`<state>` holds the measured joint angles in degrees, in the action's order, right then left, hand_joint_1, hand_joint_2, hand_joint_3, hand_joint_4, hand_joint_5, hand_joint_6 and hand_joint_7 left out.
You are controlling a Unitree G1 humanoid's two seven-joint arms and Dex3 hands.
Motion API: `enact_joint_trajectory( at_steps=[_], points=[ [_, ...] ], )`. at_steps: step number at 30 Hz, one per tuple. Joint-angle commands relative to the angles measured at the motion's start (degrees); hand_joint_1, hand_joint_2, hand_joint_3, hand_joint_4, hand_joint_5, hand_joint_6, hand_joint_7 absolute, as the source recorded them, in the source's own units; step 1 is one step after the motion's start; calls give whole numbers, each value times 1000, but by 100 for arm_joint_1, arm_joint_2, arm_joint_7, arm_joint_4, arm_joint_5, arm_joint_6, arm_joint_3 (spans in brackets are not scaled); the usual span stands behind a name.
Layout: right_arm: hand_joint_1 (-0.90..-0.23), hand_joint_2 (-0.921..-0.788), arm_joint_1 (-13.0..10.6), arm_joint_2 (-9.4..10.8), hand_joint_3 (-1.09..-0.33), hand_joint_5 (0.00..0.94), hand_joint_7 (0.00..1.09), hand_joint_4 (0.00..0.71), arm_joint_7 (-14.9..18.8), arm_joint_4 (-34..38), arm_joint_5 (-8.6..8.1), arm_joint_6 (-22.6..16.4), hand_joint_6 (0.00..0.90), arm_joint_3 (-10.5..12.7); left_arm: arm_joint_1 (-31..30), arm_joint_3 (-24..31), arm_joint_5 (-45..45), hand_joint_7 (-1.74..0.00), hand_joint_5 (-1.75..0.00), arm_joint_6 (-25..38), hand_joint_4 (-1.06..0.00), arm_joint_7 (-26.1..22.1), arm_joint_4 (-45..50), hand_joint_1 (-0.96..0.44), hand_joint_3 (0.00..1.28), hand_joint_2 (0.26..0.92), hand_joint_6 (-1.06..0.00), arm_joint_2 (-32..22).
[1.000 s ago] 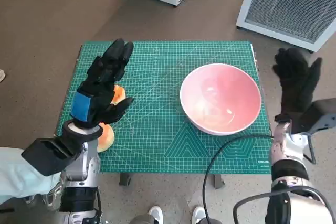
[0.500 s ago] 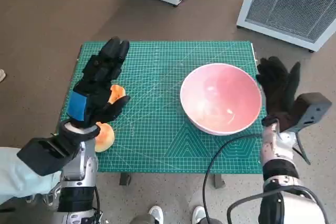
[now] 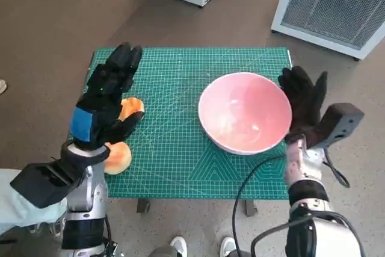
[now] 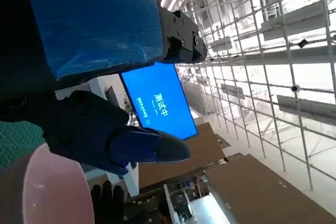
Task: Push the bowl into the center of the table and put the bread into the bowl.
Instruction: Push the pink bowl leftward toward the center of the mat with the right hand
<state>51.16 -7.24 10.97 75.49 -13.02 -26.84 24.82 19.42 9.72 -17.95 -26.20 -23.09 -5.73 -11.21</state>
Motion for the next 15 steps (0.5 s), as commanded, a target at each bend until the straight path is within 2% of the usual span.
enact_joint_trajectory(
  at_steps=[1,4,6,10,15],
  points=[
    [-607,-921,54,154,-955,4,453,147,29,102,-15,154,132,56,-147,50,89,-223,0,92,-236,101,242,-564,262,921,-237,-89],
    [-591,-921,121,220,-957,2,415,138,51,107,-31,193,151,74,-203,62,130,-231,0,123,-235,159,319,-564,262,921,-233,-106],
    [-589,-921,165,264,-952,2,398,137,72,110,-53,226,158,95,-237,69,160,-303,-1,145,-233,202,367,-563,262,921,-195,-118],
    [-590,-921,267,376,-947,6,365,162,95,117,-95,304,190,148,-334,96,216,-381,-3,188,-236,279,491,-560,261,921,-155,-149],
    [-593,-921,358,477,-943,9,339,186,127,124,-68,343,218,176,-471,115,217,-417,-4,285,-237,359,690,-565,260,921,-137,-164]
  ],
)
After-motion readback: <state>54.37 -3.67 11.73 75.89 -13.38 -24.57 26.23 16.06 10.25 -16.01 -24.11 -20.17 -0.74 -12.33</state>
